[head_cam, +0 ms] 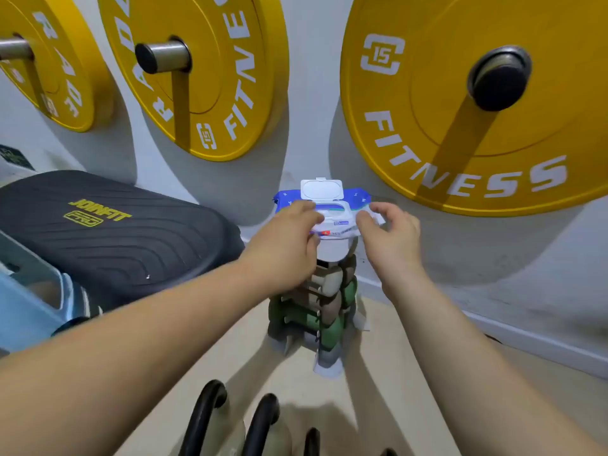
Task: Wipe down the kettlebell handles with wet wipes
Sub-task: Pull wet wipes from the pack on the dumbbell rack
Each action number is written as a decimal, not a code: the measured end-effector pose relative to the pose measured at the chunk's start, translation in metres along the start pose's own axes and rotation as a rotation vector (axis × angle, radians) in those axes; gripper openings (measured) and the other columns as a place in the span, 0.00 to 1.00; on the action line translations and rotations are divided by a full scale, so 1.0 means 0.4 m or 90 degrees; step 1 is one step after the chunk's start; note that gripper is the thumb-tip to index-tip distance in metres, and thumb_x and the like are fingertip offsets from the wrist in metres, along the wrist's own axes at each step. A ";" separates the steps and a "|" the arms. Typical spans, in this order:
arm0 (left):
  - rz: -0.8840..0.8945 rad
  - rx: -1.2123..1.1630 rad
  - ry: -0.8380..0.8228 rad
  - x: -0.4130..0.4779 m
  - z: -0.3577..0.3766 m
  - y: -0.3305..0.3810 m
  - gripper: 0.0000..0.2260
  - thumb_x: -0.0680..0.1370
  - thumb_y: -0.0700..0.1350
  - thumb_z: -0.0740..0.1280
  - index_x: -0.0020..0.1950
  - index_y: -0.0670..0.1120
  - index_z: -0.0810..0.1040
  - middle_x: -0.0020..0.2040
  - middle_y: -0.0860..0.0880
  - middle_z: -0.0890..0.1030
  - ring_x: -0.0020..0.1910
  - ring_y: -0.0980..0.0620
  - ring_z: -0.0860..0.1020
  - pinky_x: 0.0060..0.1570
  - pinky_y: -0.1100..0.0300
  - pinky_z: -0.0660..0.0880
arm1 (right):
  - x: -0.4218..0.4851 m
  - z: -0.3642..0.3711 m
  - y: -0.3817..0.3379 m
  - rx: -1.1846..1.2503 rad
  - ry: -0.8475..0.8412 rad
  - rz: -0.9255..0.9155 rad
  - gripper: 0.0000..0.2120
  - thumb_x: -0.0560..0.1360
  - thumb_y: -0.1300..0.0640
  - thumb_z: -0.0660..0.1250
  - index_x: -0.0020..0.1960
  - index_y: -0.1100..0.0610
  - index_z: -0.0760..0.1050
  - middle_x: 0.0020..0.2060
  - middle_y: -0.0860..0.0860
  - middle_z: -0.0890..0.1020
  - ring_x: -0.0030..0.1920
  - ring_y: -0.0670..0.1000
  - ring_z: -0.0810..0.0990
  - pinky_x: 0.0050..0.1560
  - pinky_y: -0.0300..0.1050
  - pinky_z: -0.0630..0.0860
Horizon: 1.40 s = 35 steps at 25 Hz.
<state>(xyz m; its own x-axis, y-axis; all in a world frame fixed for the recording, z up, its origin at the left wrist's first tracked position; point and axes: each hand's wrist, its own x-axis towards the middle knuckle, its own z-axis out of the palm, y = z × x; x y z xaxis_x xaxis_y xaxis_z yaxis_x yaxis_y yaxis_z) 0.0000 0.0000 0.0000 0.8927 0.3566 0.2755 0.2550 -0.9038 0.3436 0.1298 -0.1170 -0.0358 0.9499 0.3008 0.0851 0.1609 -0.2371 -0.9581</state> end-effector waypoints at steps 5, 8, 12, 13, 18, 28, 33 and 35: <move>-0.015 0.071 -0.039 0.209 0.052 -0.062 0.13 0.82 0.44 0.62 0.64 0.47 0.81 0.65 0.47 0.80 0.61 0.46 0.78 0.59 0.49 0.77 | 0.082 0.063 0.048 -0.098 -0.105 -0.061 0.21 0.77 0.49 0.68 0.69 0.50 0.76 0.79 0.50 0.58 0.78 0.51 0.60 0.75 0.50 0.64; -0.097 0.039 -0.071 0.257 0.090 -0.077 0.09 0.80 0.47 0.67 0.51 0.46 0.86 0.48 0.47 0.85 0.48 0.46 0.81 0.46 0.57 0.77 | 0.088 0.075 0.082 -0.077 -0.106 -0.075 0.19 0.78 0.52 0.68 0.68 0.52 0.77 0.77 0.48 0.59 0.70 0.49 0.70 0.68 0.45 0.70; -0.183 -0.051 -0.060 0.273 0.094 -0.089 0.09 0.76 0.47 0.75 0.46 0.40 0.85 0.41 0.45 0.85 0.37 0.51 0.79 0.41 0.56 0.78 | 0.084 0.082 0.083 -0.120 -0.122 -0.087 0.18 0.79 0.52 0.66 0.69 0.49 0.76 0.78 0.47 0.56 0.74 0.51 0.66 0.71 0.52 0.69; -0.189 -0.055 -0.067 0.274 0.097 -0.088 0.10 0.76 0.46 0.75 0.47 0.39 0.85 0.41 0.45 0.85 0.37 0.50 0.78 0.42 0.55 0.79 | 0.081 0.082 0.081 -0.174 -0.117 -0.105 0.18 0.79 0.51 0.65 0.69 0.47 0.75 0.79 0.47 0.54 0.78 0.52 0.59 0.75 0.56 0.64; -0.188 0.060 -0.125 0.290 0.097 -0.058 0.10 0.81 0.46 0.66 0.54 0.39 0.81 0.46 0.44 0.78 0.46 0.46 0.75 0.49 0.54 0.75 | 0.068 0.088 0.050 -0.398 -0.118 -0.225 0.15 0.80 0.52 0.62 0.65 0.44 0.76 0.82 0.46 0.52 0.81 0.57 0.36 0.78 0.64 0.38; -0.056 0.237 -0.121 0.248 0.094 -0.046 0.17 0.79 0.50 0.69 0.62 0.41 0.72 0.55 0.44 0.68 0.54 0.45 0.69 0.48 0.55 0.66 | 0.047 0.096 0.025 -0.504 -0.054 -0.210 0.09 0.77 0.46 0.65 0.53 0.41 0.81 0.77 0.45 0.67 0.81 0.58 0.40 0.72 0.74 0.33; 0.002 0.276 -0.096 0.232 0.096 -0.053 0.14 0.78 0.45 0.68 0.57 0.42 0.67 0.52 0.45 0.70 0.41 0.45 0.71 0.35 0.53 0.67 | 0.053 0.101 0.017 -0.423 -0.094 -0.246 0.11 0.76 0.52 0.64 0.55 0.44 0.81 0.60 0.44 0.82 0.75 0.49 0.65 0.78 0.65 0.43; -0.065 0.129 -0.087 0.232 0.091 -0.063 0.13 0.78 0.44 0.69 0.53 0.43 0.65 0.47 0.47 0.70 0.38 0.47 0.70 0.31 0.55 0.63 | 0.054 0.103 0.023 -0.406 -0.077 -0.244 0.10 0.76 0.48 0.66 0.57 0.45 0.80 0.58 0.43 0.82 0.69 0.48 0.72 0.78 0.64 0.47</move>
<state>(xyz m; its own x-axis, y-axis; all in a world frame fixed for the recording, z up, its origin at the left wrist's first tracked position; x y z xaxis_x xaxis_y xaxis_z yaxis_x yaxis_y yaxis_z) 0.0898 0.0472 -0.0159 0.8970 0.4256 0.1194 0.4034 -0.8986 0.1723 0.1409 -0.0746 -0.0542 0.7661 0.5608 0.3141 0.6330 -0.5732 -0.5204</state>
